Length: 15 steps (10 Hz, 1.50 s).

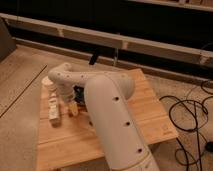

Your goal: Place the pepper in the ceramic bowl

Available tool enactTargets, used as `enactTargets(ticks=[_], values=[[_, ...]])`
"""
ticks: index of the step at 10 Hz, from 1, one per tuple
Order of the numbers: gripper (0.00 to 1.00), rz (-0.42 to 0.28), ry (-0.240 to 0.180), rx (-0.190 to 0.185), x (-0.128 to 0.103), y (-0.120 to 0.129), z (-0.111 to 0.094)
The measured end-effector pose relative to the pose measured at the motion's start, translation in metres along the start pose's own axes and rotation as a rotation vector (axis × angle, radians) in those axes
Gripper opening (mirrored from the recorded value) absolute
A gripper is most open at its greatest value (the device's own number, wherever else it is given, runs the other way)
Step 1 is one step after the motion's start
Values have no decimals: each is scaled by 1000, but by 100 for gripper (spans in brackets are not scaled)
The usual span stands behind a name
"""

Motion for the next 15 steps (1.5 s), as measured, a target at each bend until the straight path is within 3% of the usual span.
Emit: enactTargets(ticks=[5, 11, 13, 15], values=[[62, 17, 32, -3, -1, 0, 11], [2, 20, 36, 14, -2, 0, 14], [0, 22, 34, 27, -3, -2, 12], [0, 5, 28, 108, -9, -14, -12]])
